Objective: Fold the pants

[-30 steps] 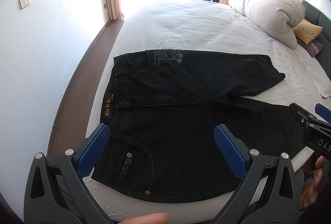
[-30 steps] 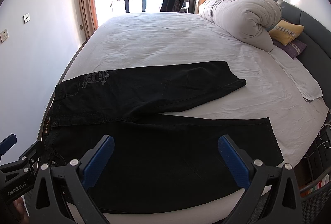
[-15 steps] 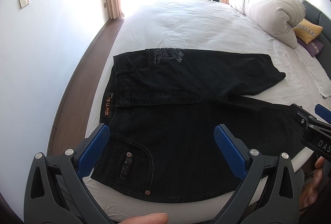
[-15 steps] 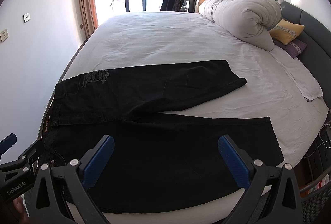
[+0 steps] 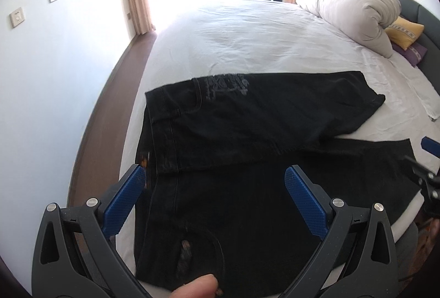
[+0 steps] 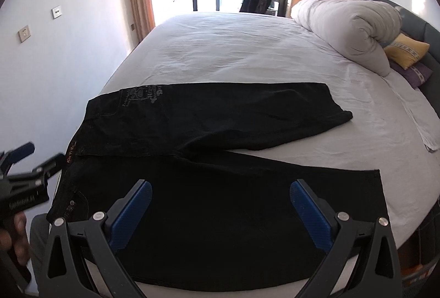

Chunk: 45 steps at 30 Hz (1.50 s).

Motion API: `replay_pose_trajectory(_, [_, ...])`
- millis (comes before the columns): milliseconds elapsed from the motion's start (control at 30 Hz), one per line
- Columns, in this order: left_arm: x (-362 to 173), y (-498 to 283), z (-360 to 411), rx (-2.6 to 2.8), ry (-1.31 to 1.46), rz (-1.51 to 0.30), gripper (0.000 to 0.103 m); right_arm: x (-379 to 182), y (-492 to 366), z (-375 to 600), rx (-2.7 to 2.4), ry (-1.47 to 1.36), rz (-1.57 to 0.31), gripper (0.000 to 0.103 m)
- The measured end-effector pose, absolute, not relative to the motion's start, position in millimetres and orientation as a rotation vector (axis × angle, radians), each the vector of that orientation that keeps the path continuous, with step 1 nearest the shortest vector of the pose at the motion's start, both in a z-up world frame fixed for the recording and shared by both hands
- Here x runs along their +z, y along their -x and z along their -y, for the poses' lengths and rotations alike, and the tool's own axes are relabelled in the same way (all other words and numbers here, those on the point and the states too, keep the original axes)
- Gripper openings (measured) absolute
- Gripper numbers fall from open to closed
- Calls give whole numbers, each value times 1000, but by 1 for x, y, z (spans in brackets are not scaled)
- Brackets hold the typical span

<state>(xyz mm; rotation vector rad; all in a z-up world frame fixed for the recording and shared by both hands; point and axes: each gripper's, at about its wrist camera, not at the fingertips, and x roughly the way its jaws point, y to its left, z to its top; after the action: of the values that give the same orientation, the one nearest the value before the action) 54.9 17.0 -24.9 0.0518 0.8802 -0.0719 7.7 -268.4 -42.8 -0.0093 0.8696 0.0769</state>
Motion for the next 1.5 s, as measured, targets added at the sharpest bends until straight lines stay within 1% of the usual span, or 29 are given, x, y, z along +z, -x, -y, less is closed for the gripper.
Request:
replay_pose_trajectory(100, [-30,-109,-33,-122,-100,-888,103,-47,-26,276,155,35,-859,103])
replay_pose_trajectory(200, [-43,-167,-44,-218,-119,-959,103,-50,-47,288,242,42,-850,103])
replay_pose_trajectory(267, [-55,-214,-45,-248,-216,-1006,103,-52,-62,294,304,63,-843,103])
replay_pose_trajectory(400, [-74,-284,-48,-308,-324,-1072,103,-58,-92,297,416,153,-827,102])
replay_pose_trajectory(467, [-88,-315,-48,-345,-367,-1123,103,-62,-109,297,466,187,-830,97])
replay_pose_trajectory(533, [-104,-342,-51,-430,-347,-1194,103,-68,-127,299,502,196,-852,92])
replay_pose_trajectory(633, [-118,-367,-54,-522,-303,-1251,103,-77,-149,301,552,194,-878,88])
replay_pose_trajectory(700, [-125,-380,-54,-555,-294,-1276,91,-83,-161,302,580,195,-893,87])
replay_pose_trajectory(733, [-130,-386,-53,-571,-294,-1296,81,-86,-167,303,598,195,-900,84])
replay_pose_trajectory(767, [-134,-389,-52,-579,-303,-1308,75,-89,-171,302,612,195,-905,84])
replay_pose_trajectory(900, [-153,-400,-37,-620,-342,-1351,68,-99,-191,298,642,205,-926,79])
replay_pose_trajectory(933, [-156,-400,-35,-620,-351,-1353,65,-99,-195,297,651,203,-926,78])
replay_pose_trajectory(1000, [-159,-402,-31,-622,-352,-1354,55,-98,-204,294,670,210,-922,77])
replay_pose_trajectory(1067, [-157,-401,-33,-636,-327,-1363,35,-97,-212,292,683,232,-913,75])
replay_pose_trajectory(1100, [-157,-400,-31,-641,-324,-1364,29,-97,-216,290,686,243,-911,74])
replay_pose_trajectory(1133, [-156,-398,-29,-633,-341,-1358,21,-96,-221,289,687,252,-908,74])
replay_pose_trajectory(1200, [-154,-393,-25,-627,-358,-1346,16,-93,-233,288,694,263,-906,74])
replay_pose_trajectory(1267, [-149,-385,-19,-622,-384,-1309,9,-92,-249,286,690,276,-904,74])
replay_pose_trajectory(1400, [-133,-358,-13,-607,-442,-1182,7,-89,-279,276,704,345,-901,69])
replay_pose_trajectory(1500, [-120,-348,-23,-600,-449,-1126,6,-94,-302,263,721,426,-930,61])
